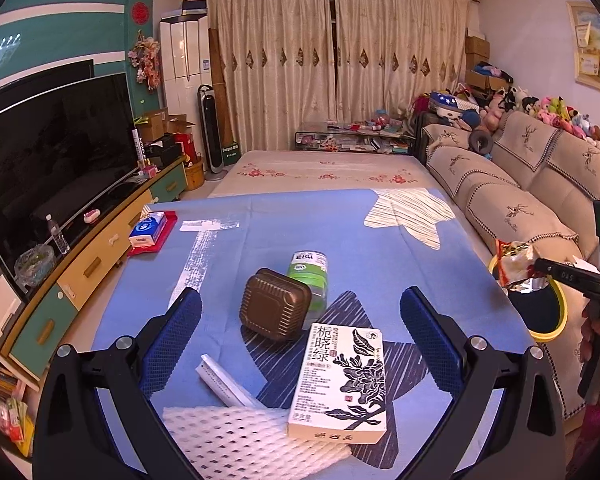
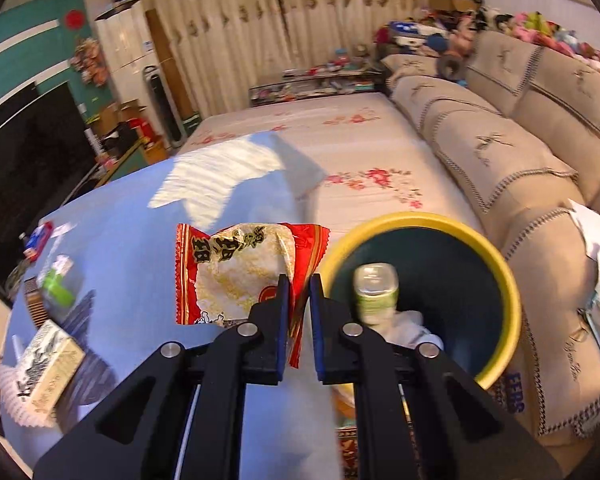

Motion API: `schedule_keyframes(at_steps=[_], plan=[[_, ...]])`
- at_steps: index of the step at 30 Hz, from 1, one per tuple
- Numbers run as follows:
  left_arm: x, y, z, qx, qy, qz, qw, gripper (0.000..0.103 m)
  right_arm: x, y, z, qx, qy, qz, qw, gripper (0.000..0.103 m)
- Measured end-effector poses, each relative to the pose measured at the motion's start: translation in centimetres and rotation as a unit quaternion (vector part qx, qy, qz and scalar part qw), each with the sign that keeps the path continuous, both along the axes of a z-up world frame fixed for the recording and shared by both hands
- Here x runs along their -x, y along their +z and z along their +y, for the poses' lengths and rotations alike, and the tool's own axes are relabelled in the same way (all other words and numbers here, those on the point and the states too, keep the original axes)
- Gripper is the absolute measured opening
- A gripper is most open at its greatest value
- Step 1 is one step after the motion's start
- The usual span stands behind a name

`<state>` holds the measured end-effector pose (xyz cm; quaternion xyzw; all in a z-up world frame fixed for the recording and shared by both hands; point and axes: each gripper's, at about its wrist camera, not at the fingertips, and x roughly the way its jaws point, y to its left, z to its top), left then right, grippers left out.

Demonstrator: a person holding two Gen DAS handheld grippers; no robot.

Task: Collect trash
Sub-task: 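Carry the snack bag over the yellow bin and open the right gripper, then grasp the white printed carton with the left gripper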

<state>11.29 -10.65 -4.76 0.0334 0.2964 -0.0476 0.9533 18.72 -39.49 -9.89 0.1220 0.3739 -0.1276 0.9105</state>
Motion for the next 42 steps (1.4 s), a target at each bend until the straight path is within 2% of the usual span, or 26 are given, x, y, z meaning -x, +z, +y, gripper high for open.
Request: schedule_keyframes(at_steps=[7, 15, 19, 22, 23, 31, 37, 42], plan=[[-0.4, -0.5, -1.9, -0.016, -0.018, 0.009, 0.9997, 0.098, 1.0, -2.6, -5.2, -0.004, -0.068, 0.021, 0.997, 0.011], [-1.0, -1.0, -3.3, -0.030, -0.028, 0.019, 0.9990, 0.098, 0.5, -6.2, -8.7, -0.012, -0.107, 0.057, 0.993, 0.013], [-1.2, -1.3, -4.0, -0.035, -0.034, 0.023, 0.9985, 0.098, 0.1, -7.5, -9.3, -0.017, -0.115, 0.073, 0.991, 0.019], [-1.4, -1.5, -4.4, -0.038, -0.037, 0.027, 0.9982, 0.098, 0.4, -8.0, -9.6, -0.021, -0.120, 0.073, 0.990, 0.032], [-1.4, -1.6, -4.5, -0.038, -0.038, 0.028, 0.9981, 0.098, 0.5, -8.1, -9.7, -0.023, -0.121, 0.071, 0.990, 0.037], [-1.5, -2.4, -4.5, -0.039, -0.046, 0.041, 0.9973, 0.098, 1.4, -6.7, -8.7, -0.028, -0.112, 0.053, 0.992, 0.050], [-1.9, -3.9, -3.7, -0.029, -0.060, 0.077, 0.9948, 0.098, 1.7, -6.2, -7.9, -0.030, -0.103, 0.047, 0.993, 0.053], [-2.7, -5.3, -3.1, -0.037, -0.048, 0.093, 0.9938, 0.098, 1.4, -6.2, -7.4, -0.032, -0.096, 0.048, 0.994, 0.053]])
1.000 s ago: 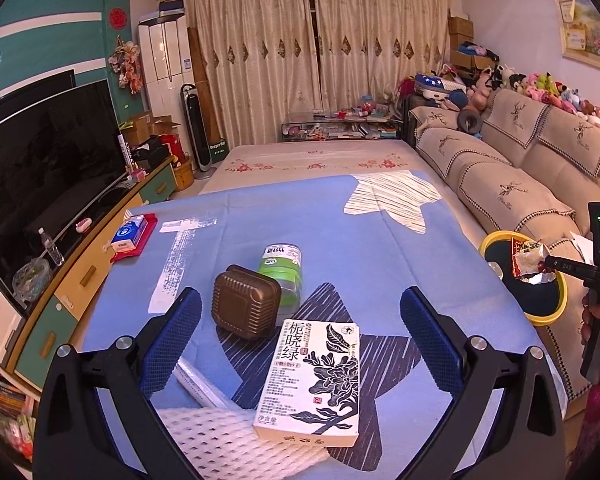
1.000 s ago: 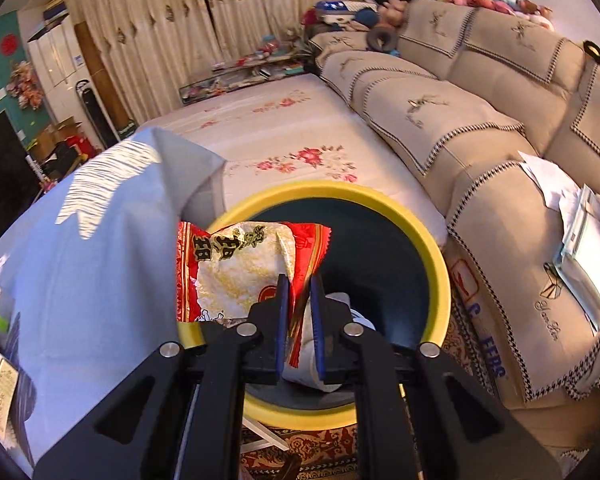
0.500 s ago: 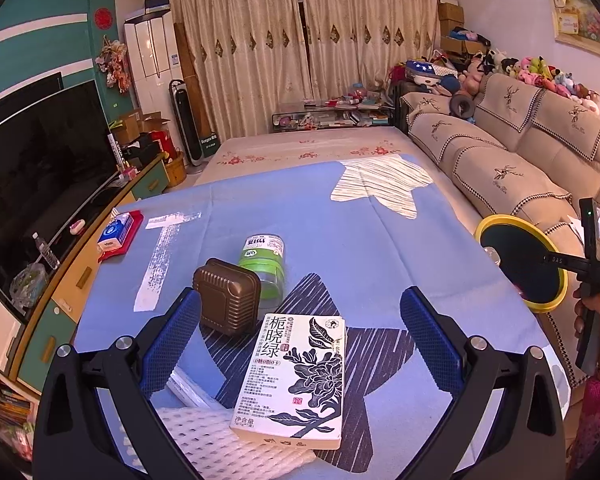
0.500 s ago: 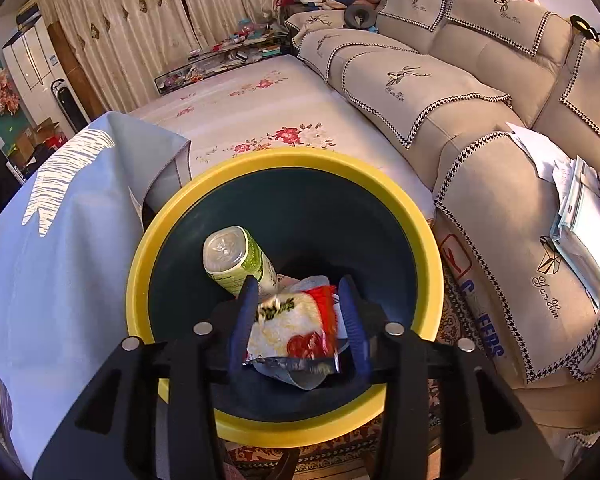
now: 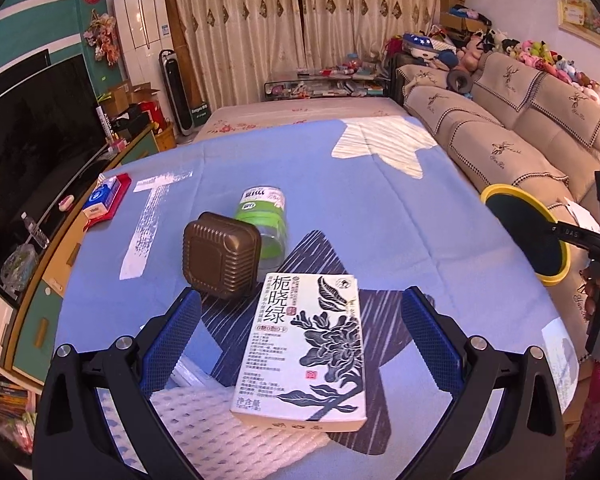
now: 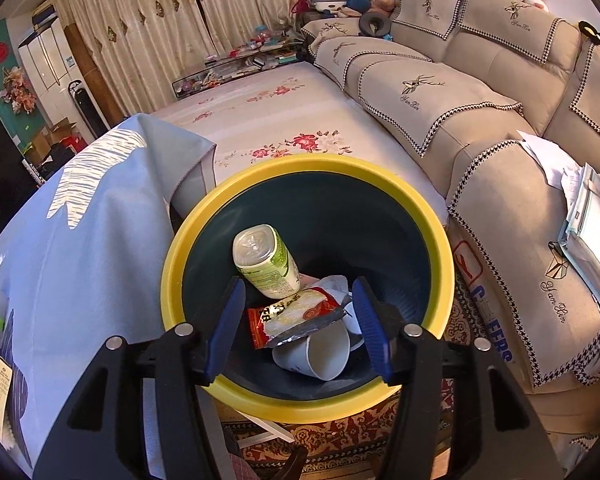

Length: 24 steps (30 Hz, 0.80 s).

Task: Collect trash
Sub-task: 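Grasp the white printed carton with the left gripper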

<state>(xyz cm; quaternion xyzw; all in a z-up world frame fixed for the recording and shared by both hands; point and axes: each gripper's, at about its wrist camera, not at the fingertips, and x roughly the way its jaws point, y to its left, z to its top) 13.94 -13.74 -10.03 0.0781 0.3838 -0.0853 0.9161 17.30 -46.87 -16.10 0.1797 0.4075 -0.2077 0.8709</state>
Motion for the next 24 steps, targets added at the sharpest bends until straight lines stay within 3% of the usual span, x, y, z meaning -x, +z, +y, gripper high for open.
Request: schedule_keyframes(at_steps=[21, 24], plan=[[-3.1, -5.7, -1.0, -0.047, -0.005, 0.086, 0.9952, 0.098, -0.4, -0.5, 1.1, -0.013, 0.020, 0.005, 1.000, 0.054], [-3.3, -6.0, -1.0, -0.046, -0.006, 0.092, 0.9947, 0.090, -0.4, -0.5, 1.2, -0.014, 0.020, 0.004, 1.000, 0.054]])
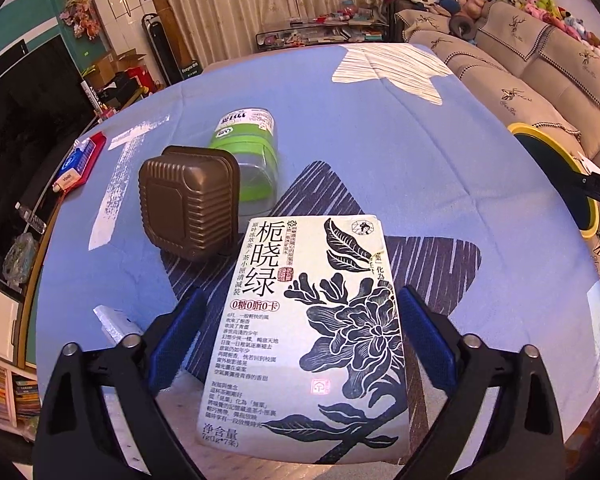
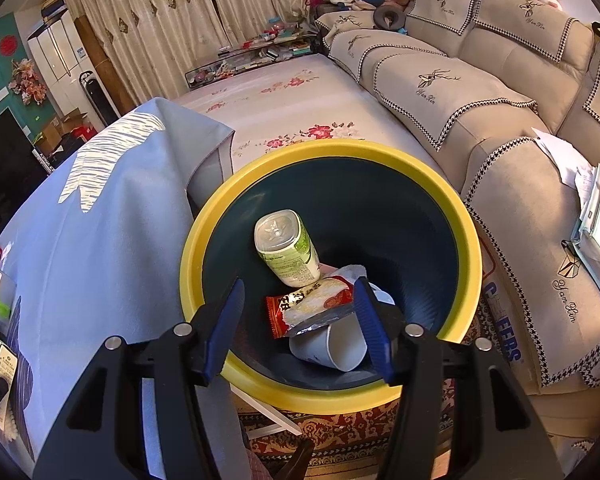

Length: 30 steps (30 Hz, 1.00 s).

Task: Collect trash
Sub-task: 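Grasp the white printed carton with the left gripper, then carry the carton over the yellow bin and open the left gripper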

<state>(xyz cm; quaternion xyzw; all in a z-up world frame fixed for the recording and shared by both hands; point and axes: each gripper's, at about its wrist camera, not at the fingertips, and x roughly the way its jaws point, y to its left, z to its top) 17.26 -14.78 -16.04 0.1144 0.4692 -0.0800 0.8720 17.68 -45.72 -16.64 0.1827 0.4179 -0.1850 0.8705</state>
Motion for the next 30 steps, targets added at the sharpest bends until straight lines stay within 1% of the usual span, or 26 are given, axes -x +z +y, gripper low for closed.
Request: schedule_keyframes(at_steps=[2, 3, 4, 5, 9, 14, 19, 24, 30], plan=[[0.0, -0.1, 0.1, 0.008, -0.003, 0.005, 1.0000, 0.084, 0.1, 0.0, 0.0, -0.001, 0.000, 0.000, 1.000, 0.054], [0.0, -0.1, 0.1, 0.012, -0.005, 0.007, 0.9999, 0.076, 0.0, 0.0, 0.0, -0.001, 0.000, 0.000, 1.000, 0.054], [0.0, 0.0, 0.1, 0.017, -0.008, 0.008, 0.9998, 0.072, 0.1, 0.0, 0.0, -0.001, 0.000, -0.001, 1.000, 0.054], [0.1, 0.1, 0.1, 0.020, -0.009, 0.006, 0.9998, 0.071, 0.1, 0.0, 0.0, -0.001, 0.000, -0.001, 1.000, 0.054], [0.8, 1.3, 0.0, 0.027, -0.016, -0.010, 0.9995, 0.071, 0.4, 0.3, 0.1, -0.003, 0.001, -0.006, 1.000, 0.054], [2.4, 4.0, -0.9, 0.040, -0.041, -0.039, 0.9976, 0.071, 1.0, 1.0, 0.3, -0.006, 0.003, -0.018, 1.000, 0.054], [3.1, 6.7, -2.6, 0.069, -0.072, -0.063, 0.9930, 0.071, 2.2, 1.6, 0.4, -0.006, 0.005, -0.031, 1.000, 0.054], [2.5, 8.5, -6.6, 0.079, -0.113, -0.078, 0.9874, 0.071, 4.0, 1.9, -0.3, 0.001, -0.010, -0.036, 0.999, 0.054], [1.4, 8.8, -13.8, 0.099, -0.179, -0.059, 0.9770, 0.071, 7.2, 1.9, -2.1, 0.001, -0.041, -0.039, 0.998, 0.054]])
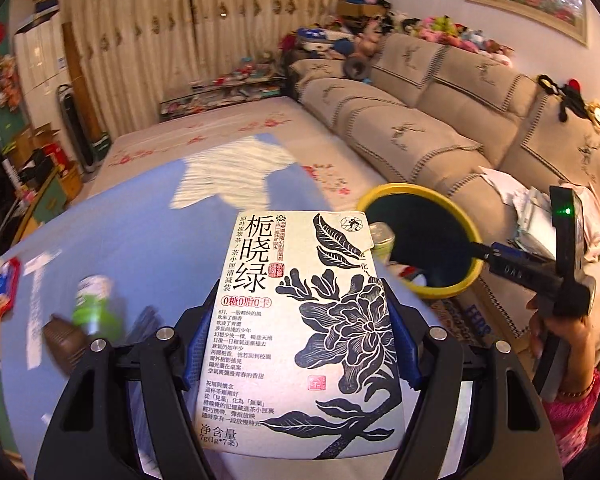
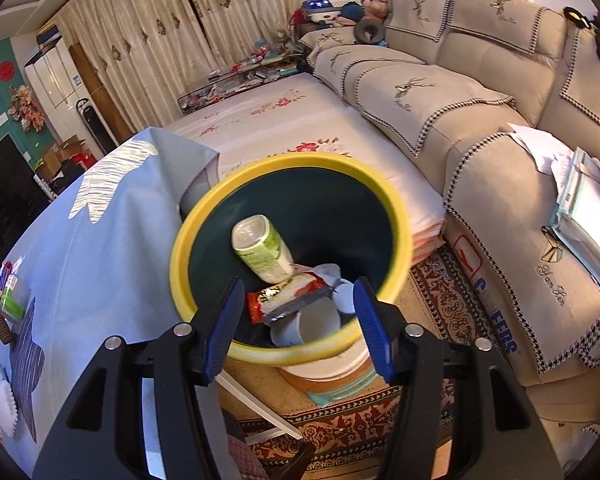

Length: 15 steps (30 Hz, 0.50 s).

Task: Collect trash
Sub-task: 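Carry the carton over the yellow bin and open the left gripper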

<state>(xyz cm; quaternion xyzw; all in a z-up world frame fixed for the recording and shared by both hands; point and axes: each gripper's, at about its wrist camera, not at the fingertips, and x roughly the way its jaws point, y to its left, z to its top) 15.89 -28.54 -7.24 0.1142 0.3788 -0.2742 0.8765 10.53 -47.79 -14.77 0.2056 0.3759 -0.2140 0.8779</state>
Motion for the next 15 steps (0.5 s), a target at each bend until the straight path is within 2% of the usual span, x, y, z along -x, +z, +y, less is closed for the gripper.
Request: schedule_keyframes(at_steps=[7, 15], plan=[[-2.4, -1.9, -9.5, -0.004, -0.062, 0.041, 0.9973, 0.071, 3.5, -0.2, -2.7, 0.006, -0.040, -0.001, 0.999, 0.055], [-5.5, -6.4, -19.5, -0.029, -0.097, 0.091, 0.9907, 0.071, 6.3, -1.6, -5.6, -0.010, -0.070, 0.004, 0.997, 0.056]])
